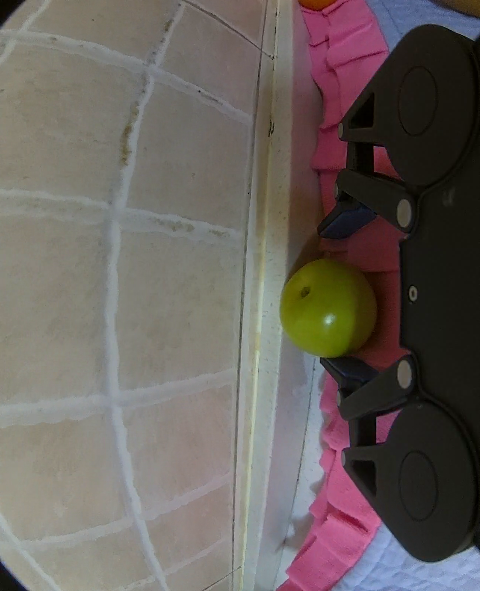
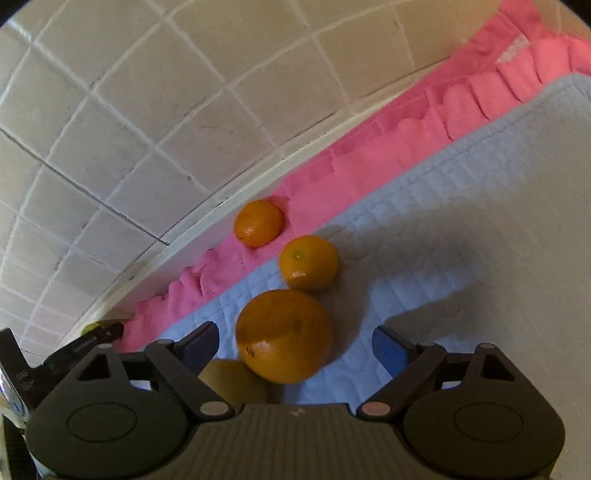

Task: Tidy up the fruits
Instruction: 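Grasp a green apple with the left tool while the right tool grasps an orange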

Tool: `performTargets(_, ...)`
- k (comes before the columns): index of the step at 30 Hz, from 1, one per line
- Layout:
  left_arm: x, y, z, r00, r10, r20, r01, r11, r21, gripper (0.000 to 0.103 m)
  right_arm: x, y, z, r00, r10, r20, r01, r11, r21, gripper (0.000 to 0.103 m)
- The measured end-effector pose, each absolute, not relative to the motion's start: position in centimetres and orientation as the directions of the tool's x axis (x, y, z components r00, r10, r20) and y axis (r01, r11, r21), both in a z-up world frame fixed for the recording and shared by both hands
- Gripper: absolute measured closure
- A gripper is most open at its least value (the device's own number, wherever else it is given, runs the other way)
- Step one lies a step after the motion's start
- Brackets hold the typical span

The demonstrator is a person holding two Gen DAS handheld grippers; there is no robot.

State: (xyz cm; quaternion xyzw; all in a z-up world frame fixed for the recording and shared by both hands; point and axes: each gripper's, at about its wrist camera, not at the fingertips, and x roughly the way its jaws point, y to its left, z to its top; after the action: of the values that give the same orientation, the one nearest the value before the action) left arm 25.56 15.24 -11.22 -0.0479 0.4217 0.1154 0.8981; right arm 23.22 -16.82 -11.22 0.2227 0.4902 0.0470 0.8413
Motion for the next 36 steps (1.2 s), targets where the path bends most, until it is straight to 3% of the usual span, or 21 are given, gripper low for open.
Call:
performTargets(7,26.0,14.8,-11.9,0.616,0.184,-0.766,-0.252,0.967,0.030,0.023,23.5,-16.2,-11.4,0.527,0.264,-0.808,0.166,0.900,0.402,0.030)
performTargets(11,25.3,14.6,-12.4,0.629,0.185,-0.755,-0.248,0.968,0.030,0.023,23.6,-15.2,-11.2,0.515,0.267,-0.815,0.110,0.922,0.372,0.043)
performTargets(18,26.0,15.5,-13.1,0.643,0.167,-0.748,-0.244,0.970,0.007,0.024,23.0,-15.8,-11.3,0.533,0.282,-0.797,0.115,0.910,0.399,0.043)
performTargets(24,25.4,15.0,-13.0,0.651,0.216,-0.728,-0.271,0.962,0.044,0.043,22.6,-16.5,-11.5,0.545,0.306,-0.780,0.129,0.889,0.439,0.044)
performTargets(29,23.8,14.2,-12.3,0.678,0.216,-0.702,-0.252,0.966,0.053,0.043,21.3,-17.6,-10.7,0.558,0.293,-0.777,0.154,0.883,0.444,0.044)
performTargets(36,18.7,12.7,-9.7,0.721,0.115,-0.683,-0.191,0.981,-0.036,0.043,17.7,-21.3,-8.4,0.605,0.263,-0.752,0.207,0.859,0.468,0.044)
